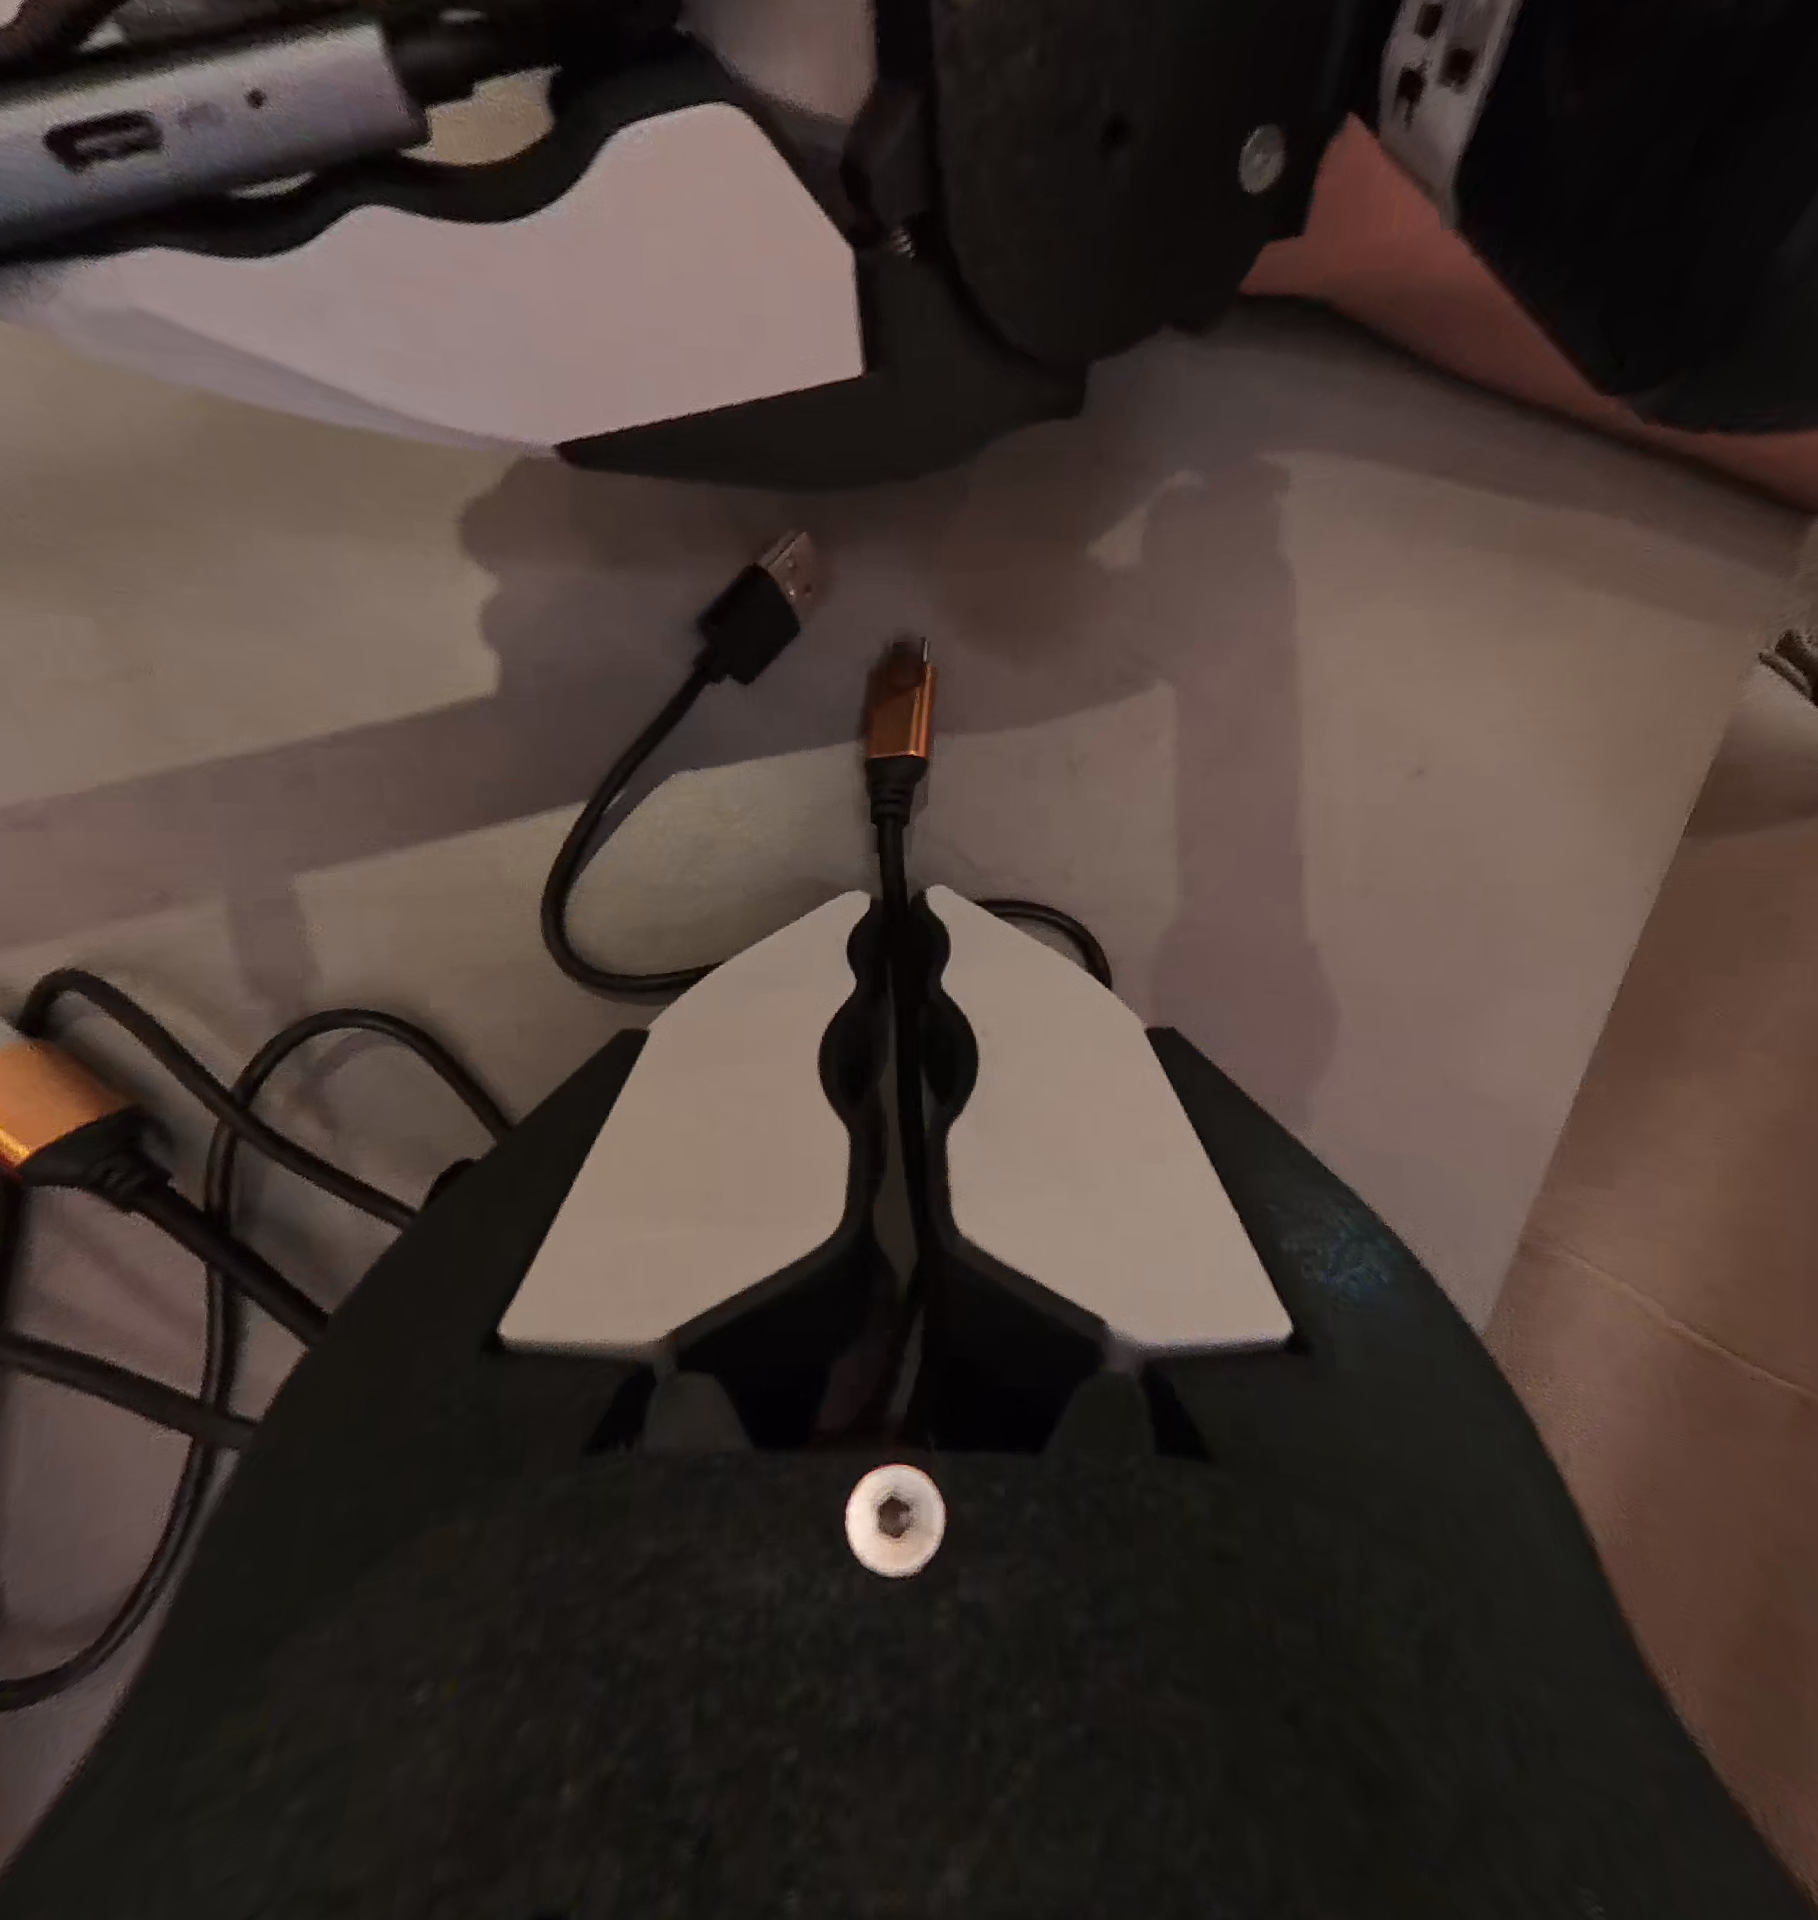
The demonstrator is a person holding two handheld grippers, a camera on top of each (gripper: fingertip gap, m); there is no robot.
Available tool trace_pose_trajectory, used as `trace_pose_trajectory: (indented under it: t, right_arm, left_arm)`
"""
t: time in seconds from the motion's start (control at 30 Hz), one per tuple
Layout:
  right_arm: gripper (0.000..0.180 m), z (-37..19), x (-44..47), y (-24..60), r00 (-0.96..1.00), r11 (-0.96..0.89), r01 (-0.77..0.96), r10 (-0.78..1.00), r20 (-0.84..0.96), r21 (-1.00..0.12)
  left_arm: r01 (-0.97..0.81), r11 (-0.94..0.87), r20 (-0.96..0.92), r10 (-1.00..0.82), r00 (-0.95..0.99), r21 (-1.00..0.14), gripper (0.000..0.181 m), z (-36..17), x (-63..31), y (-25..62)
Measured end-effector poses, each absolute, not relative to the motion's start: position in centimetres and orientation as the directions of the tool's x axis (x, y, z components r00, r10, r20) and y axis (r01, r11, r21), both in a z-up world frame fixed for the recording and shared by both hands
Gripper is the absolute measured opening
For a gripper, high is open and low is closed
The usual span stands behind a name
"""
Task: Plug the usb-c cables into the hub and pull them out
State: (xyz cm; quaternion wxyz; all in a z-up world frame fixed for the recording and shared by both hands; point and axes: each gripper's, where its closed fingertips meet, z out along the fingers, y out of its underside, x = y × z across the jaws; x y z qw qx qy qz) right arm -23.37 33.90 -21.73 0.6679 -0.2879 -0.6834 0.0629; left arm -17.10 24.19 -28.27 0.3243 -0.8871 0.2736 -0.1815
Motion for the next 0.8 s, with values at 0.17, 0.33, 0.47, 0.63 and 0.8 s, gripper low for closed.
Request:
trace_pose_trajectory:
  t: [0.17,0.33,0.47,0.63,0.8]
  right_arm:
    - [0.009,-21.6,-23.2,34.0,0.063,0.827,0.313,0.472,0.879,-0.466]
    - [0.009,-21.6,-23.1,34.6,0.064,0.829,0.352,0.441,0.895,-0.434]
    - [0.009,-21.5,-23.3,34.7,0.051,0.843,0.399,0.373,0.926,-0.362]
    - [0.01,-21.9,-23.7,34.0,0.004,0.864,0.431,0.287,0.958,-0.261]
    - [0.01,-22.4,-24.1,33.6,-0.024,0.867,0.448,0.255,0.967,-0.218]
  left_arm:
    - [-0.367,-0.583,0.083,-0.602,0.794,-0.725,0.002,-26.4,-18.1,24.5]
    - [-0.322,-0.549,-0.036,-0.466,0.884,-0.771,0.002,-22.7,-22.9,26.0]
    - [-0.359,-0.576,-0.144,-0.385,0.911,-0.734,0.003,-22.3,-25.5,26.6]
    - [-0.36,-0.587,-0.164,-0.361,0.918,-0.725,0.003,-22.4,-25.4,27.2]
    - [-0.374,-0.592,-0.176,-0.365,0.914,-0.714,0.003,-22.4,-24.9,27.3]
